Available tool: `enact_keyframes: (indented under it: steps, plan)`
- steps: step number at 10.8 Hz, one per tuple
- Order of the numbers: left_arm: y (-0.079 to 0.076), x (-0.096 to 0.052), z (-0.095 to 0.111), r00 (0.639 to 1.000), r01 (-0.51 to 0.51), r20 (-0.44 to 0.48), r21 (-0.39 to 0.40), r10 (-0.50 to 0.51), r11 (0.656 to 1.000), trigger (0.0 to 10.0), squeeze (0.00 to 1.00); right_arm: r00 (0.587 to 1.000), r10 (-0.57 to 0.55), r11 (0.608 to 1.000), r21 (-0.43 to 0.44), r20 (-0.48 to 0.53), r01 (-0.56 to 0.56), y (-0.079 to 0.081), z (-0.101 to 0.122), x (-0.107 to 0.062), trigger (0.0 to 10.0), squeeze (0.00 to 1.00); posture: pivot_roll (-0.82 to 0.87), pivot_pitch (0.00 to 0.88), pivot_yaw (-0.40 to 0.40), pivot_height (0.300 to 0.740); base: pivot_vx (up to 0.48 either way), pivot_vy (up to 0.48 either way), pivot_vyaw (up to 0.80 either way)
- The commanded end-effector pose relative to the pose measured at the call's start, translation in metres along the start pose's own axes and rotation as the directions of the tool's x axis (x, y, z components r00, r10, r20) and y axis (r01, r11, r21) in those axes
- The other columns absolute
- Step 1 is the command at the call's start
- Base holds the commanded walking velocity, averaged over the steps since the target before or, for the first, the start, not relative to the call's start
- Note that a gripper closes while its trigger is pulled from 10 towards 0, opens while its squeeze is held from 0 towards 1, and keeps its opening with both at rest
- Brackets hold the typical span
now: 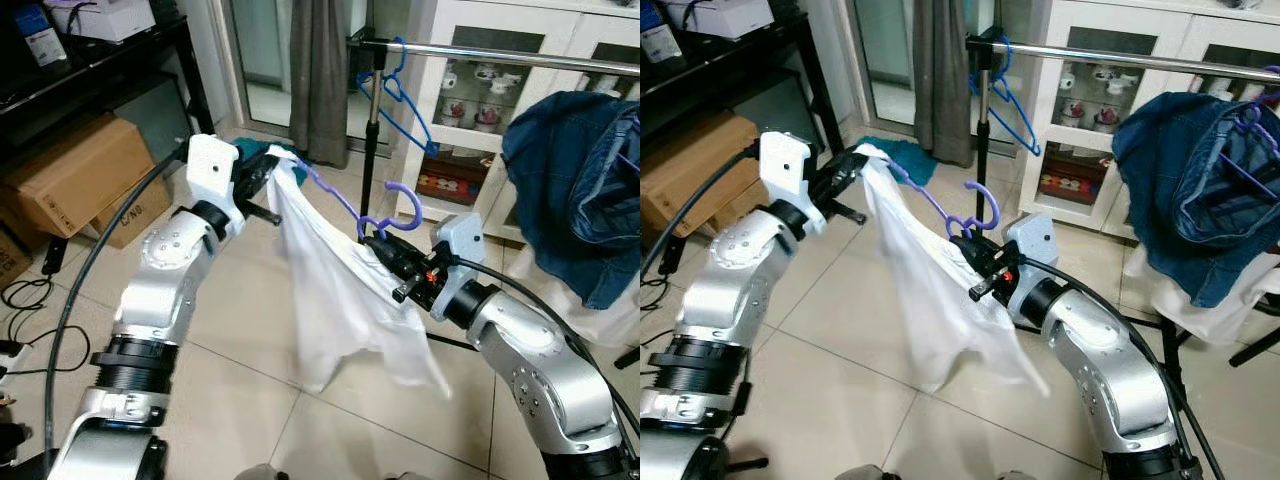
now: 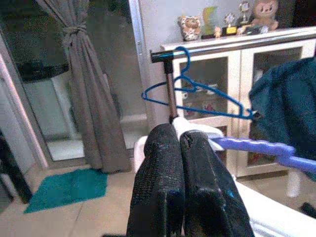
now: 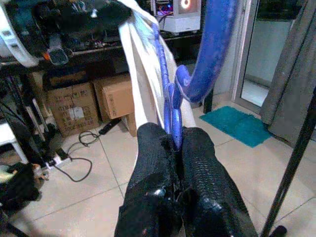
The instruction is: Hang hanger
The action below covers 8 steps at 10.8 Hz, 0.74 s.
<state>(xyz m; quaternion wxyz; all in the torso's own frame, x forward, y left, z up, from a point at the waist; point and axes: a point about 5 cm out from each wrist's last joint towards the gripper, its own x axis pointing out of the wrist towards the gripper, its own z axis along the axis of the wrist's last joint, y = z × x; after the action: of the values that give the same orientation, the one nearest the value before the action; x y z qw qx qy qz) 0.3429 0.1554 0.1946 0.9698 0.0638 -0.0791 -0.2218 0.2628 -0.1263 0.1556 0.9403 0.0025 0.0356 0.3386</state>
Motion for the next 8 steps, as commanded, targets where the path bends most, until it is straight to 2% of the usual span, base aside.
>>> enact_keyframes:
  steps: [1, 2, 3, 4, 5, 6, 7, 8]
  plan:
    - [0.008, 0.001, 0.011, 1.0, -0.009, 0.013, 0.075, 0.008, 0.997, 0.0, 0.0, 1.0, -0.014, 1.0, -0.017, 0.005, 0.014, -0.003, 0.001, 0.0, 0.0, 0.0, -0.09, 0.0, 0.059, 0.74, 0.0, 0.0, 0.0]
    - [0.015, -0.002, 0.004, 0.997, 0.026, -0.072, 0.224, -0.01, 0.974, 0.0, 0.0, 1.0, 0.028, 0.997, -0.073, 0.002, -0.028, 0.0, 0.005, 0.002, 0.0, 0.0, -0.09, 0.0, 0.06, 0.74, 0.0, 0.0, 0.0]
    - [0.017, -0.003, 0.003, 0.993, 0.061, -0.114, 0.332, -0.024, 0.941, 0.0, 0.0, 0.995, 0.063, 0.988, -0.136, -0.075, -0.072, 0.001, 0.002, 0.001, 0.0, 0.0, -0.09, 0.0, 0.06, 0.74, 0.0, 0.0, 0.0]
    - [0.022, -0.003, 0.008, 0.994, 0.044, -0.108, 0.387, -0.002, 0.921, 0.0, 0.0, 0.974, 0.065, 0.96, -0.252, -0.217, -0.12, -0.003, -0.01, -0.004, 0.0, 0.0, -0.09, 0.0, 0.059, 0.74, 0.0, 0.0, 0.0]
    - [0.029, -0.003, 0.015, 0.997, 0.015, -0.08, 0.419, 0.021, 0.908, 0.0, 0.0, 0.936, 0.07, 0.926, -0.326, -0.346, -0.19, -0.009, -0.024, -0.013, 0.0, 0.0, -0.09, 0.0, 0.054, 0.74, 0.0, 0.0, 0.0]
    - [0.03, -0.004, 0.015, 0.996, 0.035, -0.09, 0.448, 0.006, 0.893, 0.0, 0.0, 0.928, 0.081, 0.924, -0.322, -0.364, -0.207, -0.011, -0.025, -0.017, 0.0, 0.0, -0.09, 0.0, 0.053, 0.74, 0.0, 0.0, 0.0]
    - [0.037, -0.007, 0.011, 0.993, 0.029, -0.111, 0.465, 0.026, 0.885, 0.0, 0.0, 0.937, 0.116, 0.927, -0.302, -0.329, -0.22, -0.009, -0.02, -0.017, 0.0, 0.0, -0.09, 0.0, 0.051, 0.74, 0.0, 0.0, 0.0]
    - [0.05, -0.012, 0.008, 0.988, -0.019, -0.126, 0.467, 0.088, 0.884, 0.0, 0.0, 0.957, 0.17, 0.944, -0.238, -0.237, -0.227, -0.006, -0.01, -0.017, 0.0, 0.0, -0.09, 0.0, 0.05, 0.74, 0.0, 0.0, 0.0]
